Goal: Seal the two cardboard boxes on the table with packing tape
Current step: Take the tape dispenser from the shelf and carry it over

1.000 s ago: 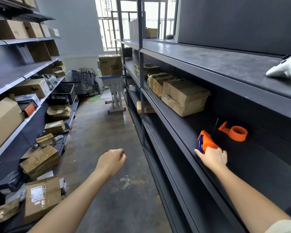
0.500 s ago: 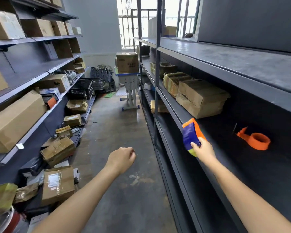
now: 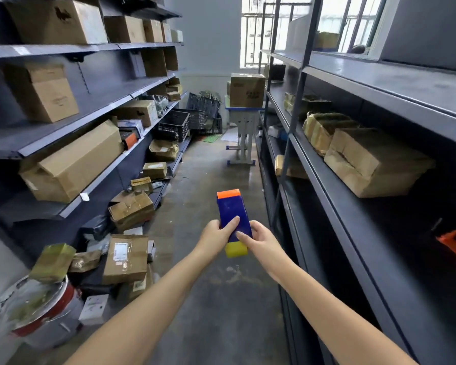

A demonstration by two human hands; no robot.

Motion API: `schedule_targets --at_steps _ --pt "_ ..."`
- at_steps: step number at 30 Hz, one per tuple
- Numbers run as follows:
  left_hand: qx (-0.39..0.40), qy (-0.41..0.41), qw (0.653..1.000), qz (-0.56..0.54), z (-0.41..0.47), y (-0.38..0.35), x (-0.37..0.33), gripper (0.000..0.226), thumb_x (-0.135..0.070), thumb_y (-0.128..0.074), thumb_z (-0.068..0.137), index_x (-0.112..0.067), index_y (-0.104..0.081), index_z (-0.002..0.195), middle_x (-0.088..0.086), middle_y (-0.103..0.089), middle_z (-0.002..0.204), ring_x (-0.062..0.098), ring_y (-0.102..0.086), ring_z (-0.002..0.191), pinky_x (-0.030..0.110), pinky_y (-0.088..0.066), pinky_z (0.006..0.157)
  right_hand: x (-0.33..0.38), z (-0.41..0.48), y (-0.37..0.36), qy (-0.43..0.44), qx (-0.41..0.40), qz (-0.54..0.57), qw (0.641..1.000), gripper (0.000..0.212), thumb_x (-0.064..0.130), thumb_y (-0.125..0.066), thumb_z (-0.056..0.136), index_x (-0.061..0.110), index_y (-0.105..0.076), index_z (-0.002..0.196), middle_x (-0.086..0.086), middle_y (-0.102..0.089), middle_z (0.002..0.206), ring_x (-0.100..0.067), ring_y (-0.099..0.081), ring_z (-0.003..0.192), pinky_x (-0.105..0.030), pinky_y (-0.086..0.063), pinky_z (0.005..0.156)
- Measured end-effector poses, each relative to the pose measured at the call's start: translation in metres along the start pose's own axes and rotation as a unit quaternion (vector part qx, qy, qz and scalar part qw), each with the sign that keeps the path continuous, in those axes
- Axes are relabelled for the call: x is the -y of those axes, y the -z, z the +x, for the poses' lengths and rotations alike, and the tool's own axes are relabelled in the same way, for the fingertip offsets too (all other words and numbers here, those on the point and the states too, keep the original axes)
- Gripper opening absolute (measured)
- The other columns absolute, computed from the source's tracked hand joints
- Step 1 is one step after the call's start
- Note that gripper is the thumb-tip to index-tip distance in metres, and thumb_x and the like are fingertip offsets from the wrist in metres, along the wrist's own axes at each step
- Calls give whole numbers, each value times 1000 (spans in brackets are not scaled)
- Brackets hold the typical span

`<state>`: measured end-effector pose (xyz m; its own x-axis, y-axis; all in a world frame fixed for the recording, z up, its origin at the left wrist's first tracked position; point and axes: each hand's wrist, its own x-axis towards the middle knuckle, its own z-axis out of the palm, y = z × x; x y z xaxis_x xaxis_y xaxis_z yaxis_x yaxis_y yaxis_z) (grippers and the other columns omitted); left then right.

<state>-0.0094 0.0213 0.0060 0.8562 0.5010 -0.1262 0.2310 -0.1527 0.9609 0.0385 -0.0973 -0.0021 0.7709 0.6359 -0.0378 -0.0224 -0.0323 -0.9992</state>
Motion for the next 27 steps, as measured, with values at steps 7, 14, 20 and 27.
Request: schedule_targets --at_steps 7,14,20,27 --pt "-56 53 997 -30 33 34 17 39 -25 -53 95 10 -57 110 21 -65 103 28 -62 93 33 -48 78 -15 52 -23 0 42 -150 988 16 18 -63 89 9 -62 102 8 -64 77 8 -57 60 -8 -42 58" --pt "-90 67 993 -38 113 66 41 28 -18 -50 97 8 -58 102 16 -61 92 19 -56 77 12 -41 53 -38 143 -22 54 53 -383 921 22 33 -50 94 16 -60 103 3 -61 101 -10 -56 90 -25 -45 80" --pt "-123 96 987 -26 252 104 63 32 -19 -48 97 10 -56 107 26 -62 107 33 -59 98 38 -43 82 -56 280 -5 60 48 -514 855 26 30 -43 97 13 -53 112 0 -59 112 -19 -51 106 -27 -39 87" --pt "-94 89 991 -19 453 137 37 28 -20 -49 96 6 -58 102 23 -64 101 34 -60 95 34 -41 75 -44 466 16 55 2 -574 817 29 32 -36 98 12 -52 112 0 -58 111 -19 -51 107 -27 -37 88"
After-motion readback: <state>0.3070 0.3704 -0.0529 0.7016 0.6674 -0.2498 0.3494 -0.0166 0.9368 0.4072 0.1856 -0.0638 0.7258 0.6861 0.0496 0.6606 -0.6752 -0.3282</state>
